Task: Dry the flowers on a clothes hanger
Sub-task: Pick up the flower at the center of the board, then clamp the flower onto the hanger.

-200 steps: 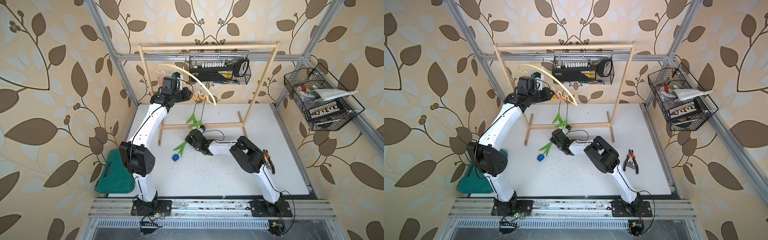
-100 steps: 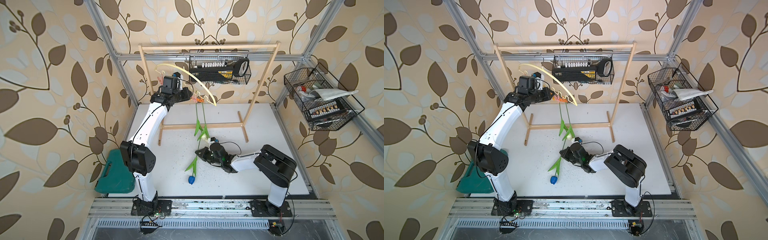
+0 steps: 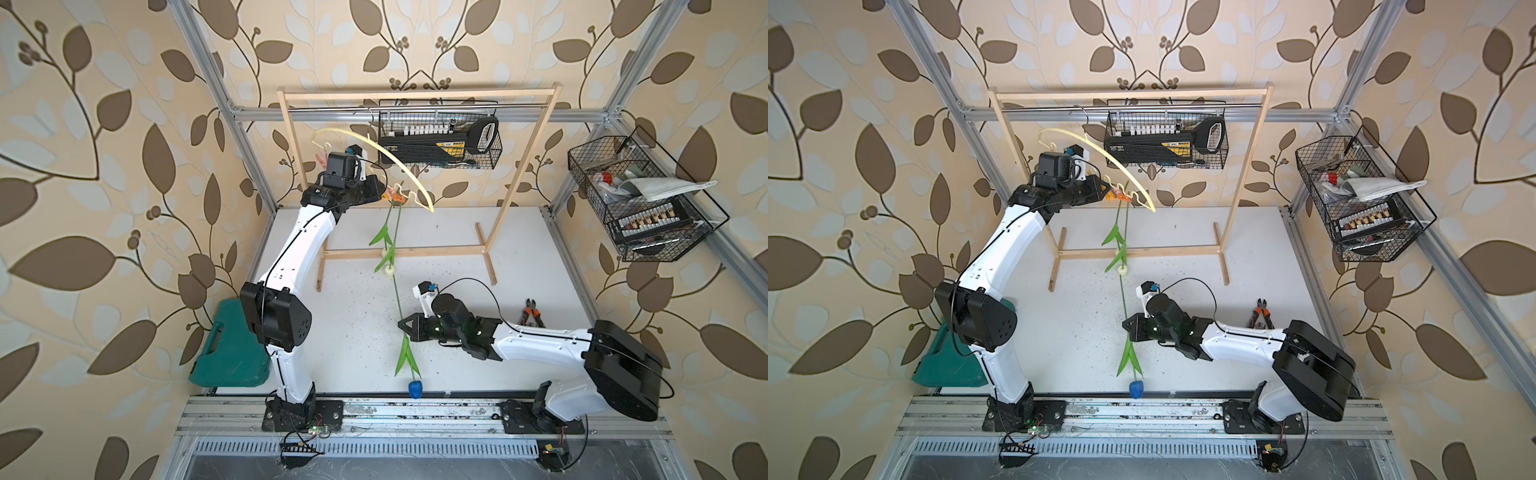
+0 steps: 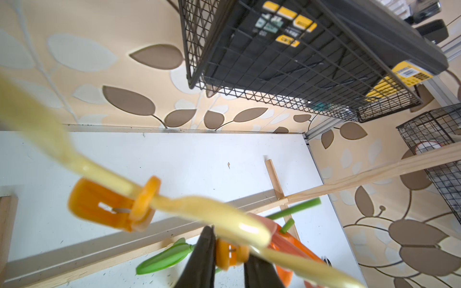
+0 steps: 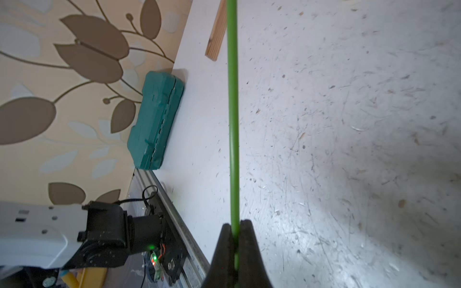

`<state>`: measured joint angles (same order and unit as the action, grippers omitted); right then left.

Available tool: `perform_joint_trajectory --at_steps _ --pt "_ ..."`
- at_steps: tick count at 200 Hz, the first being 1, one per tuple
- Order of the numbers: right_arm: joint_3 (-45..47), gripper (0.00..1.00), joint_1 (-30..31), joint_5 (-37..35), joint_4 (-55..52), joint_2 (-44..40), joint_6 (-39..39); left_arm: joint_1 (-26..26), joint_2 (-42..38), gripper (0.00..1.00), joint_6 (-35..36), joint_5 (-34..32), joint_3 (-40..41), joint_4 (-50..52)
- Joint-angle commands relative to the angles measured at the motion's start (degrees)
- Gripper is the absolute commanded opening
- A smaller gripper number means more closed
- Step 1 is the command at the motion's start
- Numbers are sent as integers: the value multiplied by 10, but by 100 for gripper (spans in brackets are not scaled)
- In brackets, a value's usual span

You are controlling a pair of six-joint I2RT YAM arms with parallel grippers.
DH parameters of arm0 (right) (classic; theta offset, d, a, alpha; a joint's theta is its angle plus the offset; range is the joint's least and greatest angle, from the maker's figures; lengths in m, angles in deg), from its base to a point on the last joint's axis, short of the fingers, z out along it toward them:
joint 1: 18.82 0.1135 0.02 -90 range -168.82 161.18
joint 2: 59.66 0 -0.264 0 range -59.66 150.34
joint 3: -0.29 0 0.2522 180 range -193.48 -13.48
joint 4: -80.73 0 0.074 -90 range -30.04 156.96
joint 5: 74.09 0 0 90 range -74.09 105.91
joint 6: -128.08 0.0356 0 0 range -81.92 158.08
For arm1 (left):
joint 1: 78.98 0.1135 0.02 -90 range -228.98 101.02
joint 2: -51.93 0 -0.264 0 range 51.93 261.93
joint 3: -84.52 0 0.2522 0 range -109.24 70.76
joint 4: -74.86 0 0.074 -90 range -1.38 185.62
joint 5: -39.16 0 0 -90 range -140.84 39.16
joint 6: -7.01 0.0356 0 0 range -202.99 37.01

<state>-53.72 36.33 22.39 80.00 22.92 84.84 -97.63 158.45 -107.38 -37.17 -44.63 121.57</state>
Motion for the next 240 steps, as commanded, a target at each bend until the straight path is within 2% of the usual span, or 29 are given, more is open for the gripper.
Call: perform_joint_trajectory --at_steps 1,47,92,135,199,240 --pt "-58 0 -7 -20 -45 3 -97 -9 -5 21 -8 12 -6 42" --pt "-213 0 -98 62 12 103 -81 -9 -9 21 4 10 -5 66" --pt "-360 0 -129 83 2 207 -49 -11 -11 21 12 5 -5 81" --pt "-397 0 -145 78 -10 242 -40 -11 -16 21 18 2 -5 81" --pt "-403 0 -175 74 -25 241 -32 -11 -19 21 28 -10 3 76" --pt "-447 0 -181 83 -44 248 -33 -11 -19 21 29 -10 7 74"
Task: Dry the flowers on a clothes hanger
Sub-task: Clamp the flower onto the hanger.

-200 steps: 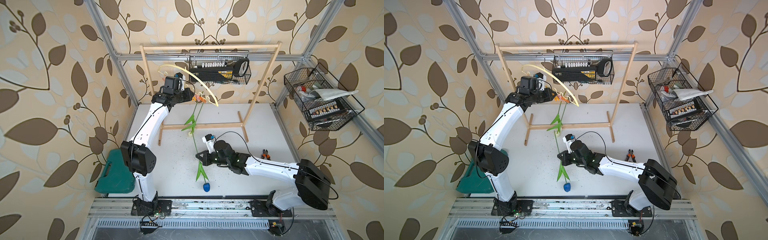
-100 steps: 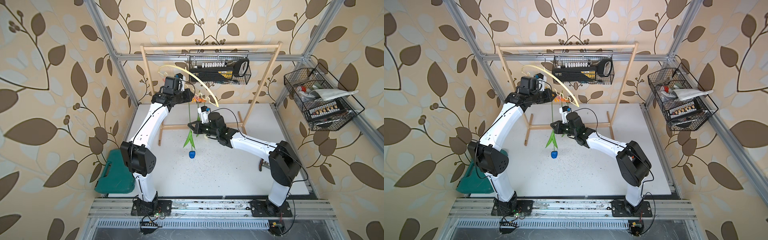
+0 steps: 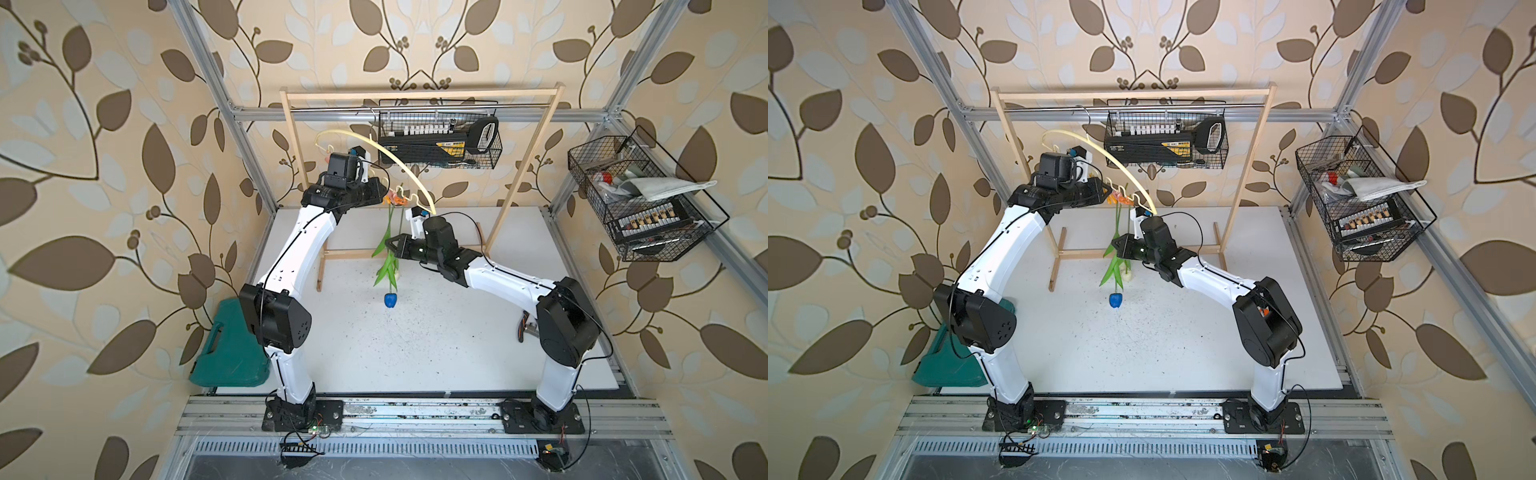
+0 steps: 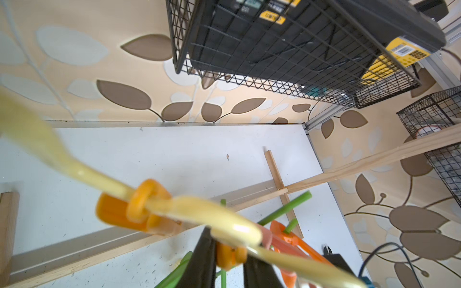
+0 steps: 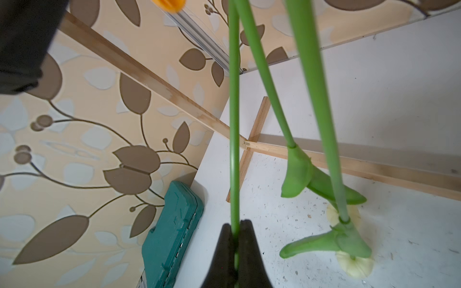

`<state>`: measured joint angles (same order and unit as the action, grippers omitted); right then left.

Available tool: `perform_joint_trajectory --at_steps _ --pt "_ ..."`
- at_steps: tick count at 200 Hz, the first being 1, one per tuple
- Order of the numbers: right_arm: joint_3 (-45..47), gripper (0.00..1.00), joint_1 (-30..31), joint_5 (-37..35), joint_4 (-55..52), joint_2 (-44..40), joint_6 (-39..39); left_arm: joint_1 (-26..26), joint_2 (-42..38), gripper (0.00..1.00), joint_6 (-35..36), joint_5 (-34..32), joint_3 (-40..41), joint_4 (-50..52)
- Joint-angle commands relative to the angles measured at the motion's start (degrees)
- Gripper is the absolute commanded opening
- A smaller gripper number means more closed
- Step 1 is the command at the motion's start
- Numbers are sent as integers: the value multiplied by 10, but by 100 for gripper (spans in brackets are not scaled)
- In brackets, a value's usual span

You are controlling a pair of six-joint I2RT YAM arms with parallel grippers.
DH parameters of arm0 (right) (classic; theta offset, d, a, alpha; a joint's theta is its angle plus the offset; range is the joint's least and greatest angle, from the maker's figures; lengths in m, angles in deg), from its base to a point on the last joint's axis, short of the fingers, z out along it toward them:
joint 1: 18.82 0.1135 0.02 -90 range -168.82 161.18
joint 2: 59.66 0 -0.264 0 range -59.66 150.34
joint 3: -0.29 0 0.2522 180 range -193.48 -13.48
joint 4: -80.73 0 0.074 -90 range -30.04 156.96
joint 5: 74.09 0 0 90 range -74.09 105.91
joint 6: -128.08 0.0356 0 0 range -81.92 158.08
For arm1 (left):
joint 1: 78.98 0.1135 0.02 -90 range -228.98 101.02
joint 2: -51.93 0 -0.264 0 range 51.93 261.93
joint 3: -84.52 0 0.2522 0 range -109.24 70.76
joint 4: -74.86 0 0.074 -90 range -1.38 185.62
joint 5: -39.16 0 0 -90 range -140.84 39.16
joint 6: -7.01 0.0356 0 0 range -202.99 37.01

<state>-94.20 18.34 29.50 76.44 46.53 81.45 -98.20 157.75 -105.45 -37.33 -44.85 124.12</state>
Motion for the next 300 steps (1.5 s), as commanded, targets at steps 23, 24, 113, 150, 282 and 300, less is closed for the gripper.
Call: perform_joint_trajectory --at_steps 23,24,113,150,282,300 --pt "-72 0 -2 14 -23 21 -3 -6 -12 21 12 -8 7 48" --pt "-73 0 -2 14 -24 22 -3 -6 -12 21 12 -7 7 48" --pt "-168 0 -8 23 -63 71 -13 -6 -10 21 12 -3 7 50" --pt "-183 0 -8 22 -63 75 -9 -6 -9 21 14 -6 7 51" --pt "-179 11 -12 29 -59 72 -10 -6 -7 36 9 -5 7 47" --pt "-172 53 -14 28 -61 71 -16 -6 -8 36 10 -7 6 47"
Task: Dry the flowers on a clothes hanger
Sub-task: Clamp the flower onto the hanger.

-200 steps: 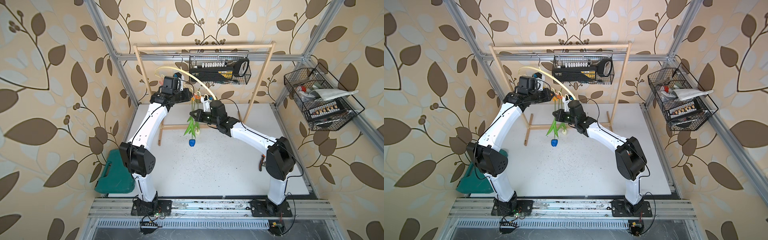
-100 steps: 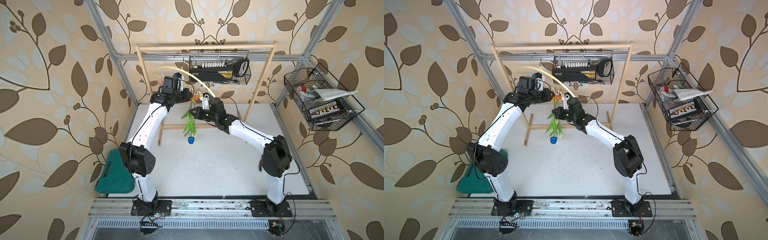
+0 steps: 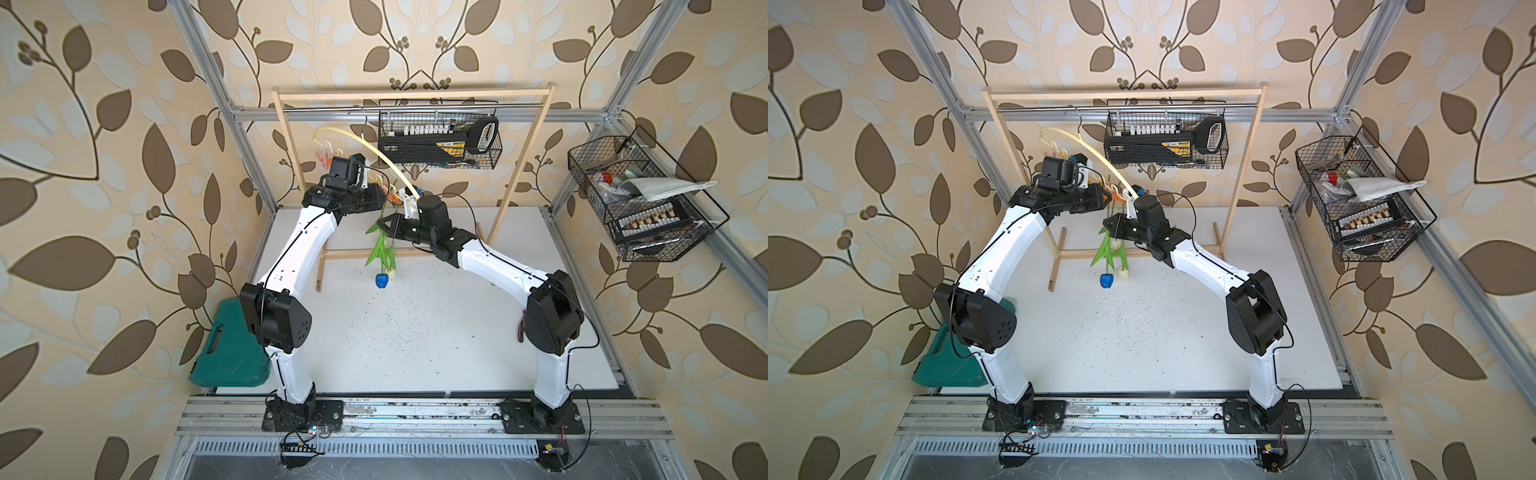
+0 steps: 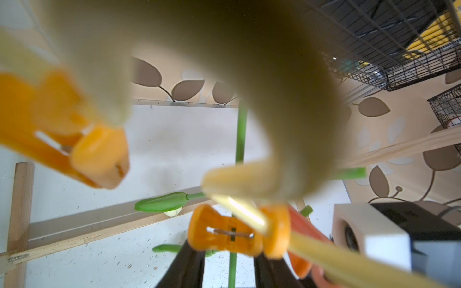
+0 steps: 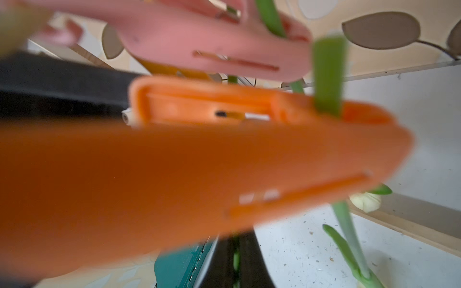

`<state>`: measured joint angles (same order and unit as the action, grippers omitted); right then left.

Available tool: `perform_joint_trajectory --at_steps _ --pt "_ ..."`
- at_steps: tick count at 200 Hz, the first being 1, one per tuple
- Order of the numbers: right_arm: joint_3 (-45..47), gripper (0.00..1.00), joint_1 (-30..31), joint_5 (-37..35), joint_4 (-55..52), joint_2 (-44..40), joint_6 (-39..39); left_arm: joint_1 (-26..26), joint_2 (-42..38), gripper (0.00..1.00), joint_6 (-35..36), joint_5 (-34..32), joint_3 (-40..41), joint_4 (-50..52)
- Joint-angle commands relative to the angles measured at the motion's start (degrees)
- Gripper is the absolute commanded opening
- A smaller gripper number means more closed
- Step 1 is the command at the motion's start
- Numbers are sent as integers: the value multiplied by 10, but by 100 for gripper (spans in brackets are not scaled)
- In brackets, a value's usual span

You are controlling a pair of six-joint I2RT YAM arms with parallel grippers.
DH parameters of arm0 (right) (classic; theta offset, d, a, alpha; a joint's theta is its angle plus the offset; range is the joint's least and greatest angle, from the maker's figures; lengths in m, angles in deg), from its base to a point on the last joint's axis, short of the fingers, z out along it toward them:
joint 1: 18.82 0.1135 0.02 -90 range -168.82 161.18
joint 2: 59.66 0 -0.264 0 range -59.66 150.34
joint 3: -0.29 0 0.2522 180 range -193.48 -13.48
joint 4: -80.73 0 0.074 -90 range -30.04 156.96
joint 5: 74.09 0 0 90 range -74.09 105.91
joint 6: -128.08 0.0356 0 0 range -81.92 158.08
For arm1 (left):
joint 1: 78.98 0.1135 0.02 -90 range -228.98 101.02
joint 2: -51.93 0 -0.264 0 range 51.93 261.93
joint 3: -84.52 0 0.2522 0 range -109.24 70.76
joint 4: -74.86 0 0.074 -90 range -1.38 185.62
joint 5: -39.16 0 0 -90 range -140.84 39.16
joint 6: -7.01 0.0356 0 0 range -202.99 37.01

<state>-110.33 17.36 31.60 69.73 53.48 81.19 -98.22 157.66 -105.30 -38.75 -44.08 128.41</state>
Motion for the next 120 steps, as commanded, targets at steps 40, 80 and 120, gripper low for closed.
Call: perform_joint_trajectory --at_steps 40,80,120 --pt "42 65 -24 6 14 -6 -27 -5 -14 37 18 -11 0 5" --pt "69 65 -33 -4 18 -8 -43 -5 -11 36 26 -23 0 9" --pt "60 66 -50 -49 -20 9 -37 -5 -17 36 43 -57 1 15"
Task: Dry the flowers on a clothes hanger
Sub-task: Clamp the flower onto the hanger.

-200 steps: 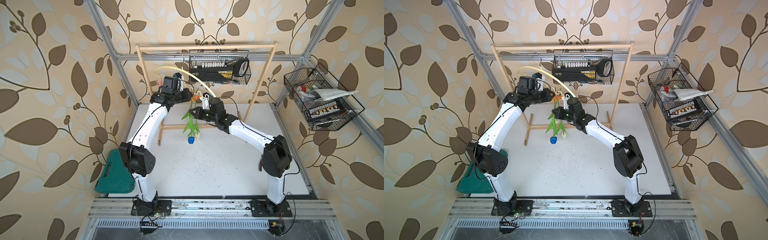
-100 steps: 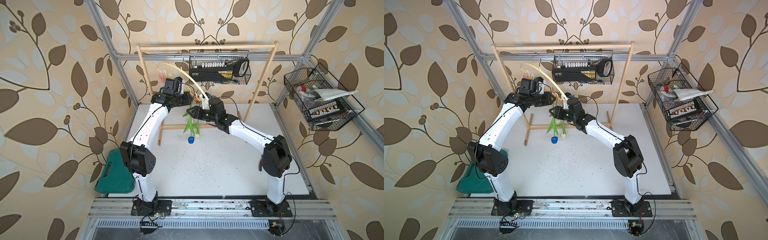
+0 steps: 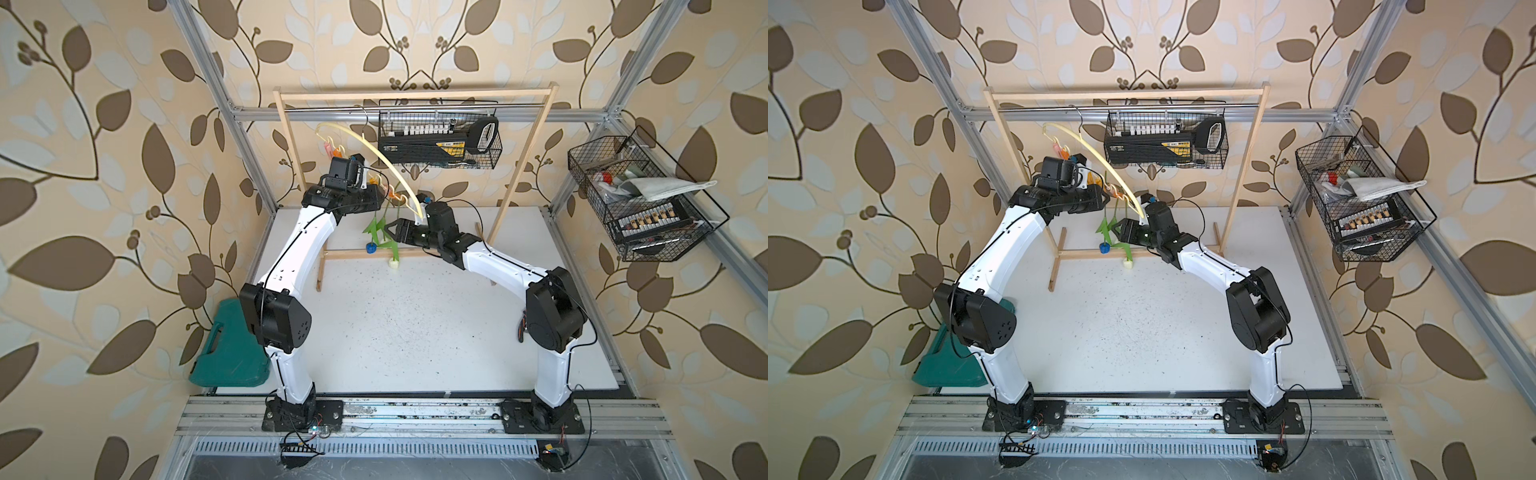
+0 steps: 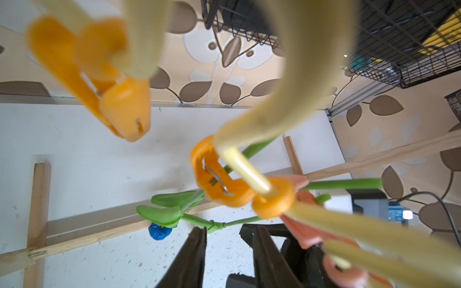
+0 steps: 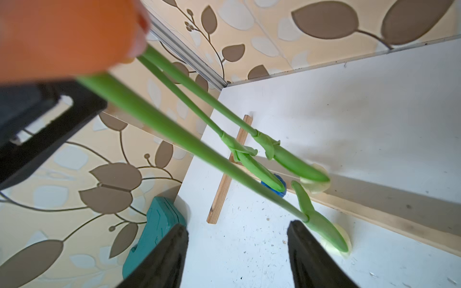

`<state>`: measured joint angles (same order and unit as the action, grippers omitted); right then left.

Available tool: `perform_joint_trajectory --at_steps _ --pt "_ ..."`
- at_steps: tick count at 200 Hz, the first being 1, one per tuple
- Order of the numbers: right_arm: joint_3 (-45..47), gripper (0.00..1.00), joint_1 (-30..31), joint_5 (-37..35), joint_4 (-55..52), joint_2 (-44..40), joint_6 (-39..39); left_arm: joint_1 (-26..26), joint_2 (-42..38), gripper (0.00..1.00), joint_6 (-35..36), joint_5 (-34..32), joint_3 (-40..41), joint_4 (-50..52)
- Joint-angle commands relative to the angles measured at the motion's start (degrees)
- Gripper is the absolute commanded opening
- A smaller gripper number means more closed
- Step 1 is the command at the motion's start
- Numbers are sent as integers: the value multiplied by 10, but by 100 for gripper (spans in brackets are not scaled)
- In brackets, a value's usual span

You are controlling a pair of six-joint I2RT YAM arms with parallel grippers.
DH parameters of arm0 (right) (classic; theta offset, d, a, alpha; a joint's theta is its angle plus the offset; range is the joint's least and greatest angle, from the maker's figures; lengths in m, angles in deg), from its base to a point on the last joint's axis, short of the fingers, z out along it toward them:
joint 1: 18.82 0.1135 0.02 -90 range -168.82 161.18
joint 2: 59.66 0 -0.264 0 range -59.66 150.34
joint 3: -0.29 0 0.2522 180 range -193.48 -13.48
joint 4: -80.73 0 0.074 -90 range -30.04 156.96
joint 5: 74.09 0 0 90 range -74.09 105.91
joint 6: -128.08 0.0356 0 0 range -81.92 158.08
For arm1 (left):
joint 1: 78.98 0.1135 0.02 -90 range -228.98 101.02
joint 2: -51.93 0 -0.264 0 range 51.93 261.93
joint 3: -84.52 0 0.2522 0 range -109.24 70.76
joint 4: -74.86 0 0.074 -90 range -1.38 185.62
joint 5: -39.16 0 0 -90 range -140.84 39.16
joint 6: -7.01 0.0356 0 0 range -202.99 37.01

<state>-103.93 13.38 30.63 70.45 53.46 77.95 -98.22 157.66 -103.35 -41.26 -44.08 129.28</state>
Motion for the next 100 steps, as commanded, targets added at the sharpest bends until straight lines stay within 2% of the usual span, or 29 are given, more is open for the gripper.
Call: perform_joint_trajectory --at_steps 1,31,66,100 --pt "-5 66 -10 -41 -29 9 -5 -5 -17 36 24 -33 1 6" --pt "-24 66 -16 -108 -73 16 3 -5 -22 36 27 -61 10 7" --pt "-25 66 -16 -138 -87 -5 -13 -5 -38 37 26 -75 38 -16" --pt "-30 66 -18 -184 -119 -23 -32 -5 -54 37 5 -53 64 -41"
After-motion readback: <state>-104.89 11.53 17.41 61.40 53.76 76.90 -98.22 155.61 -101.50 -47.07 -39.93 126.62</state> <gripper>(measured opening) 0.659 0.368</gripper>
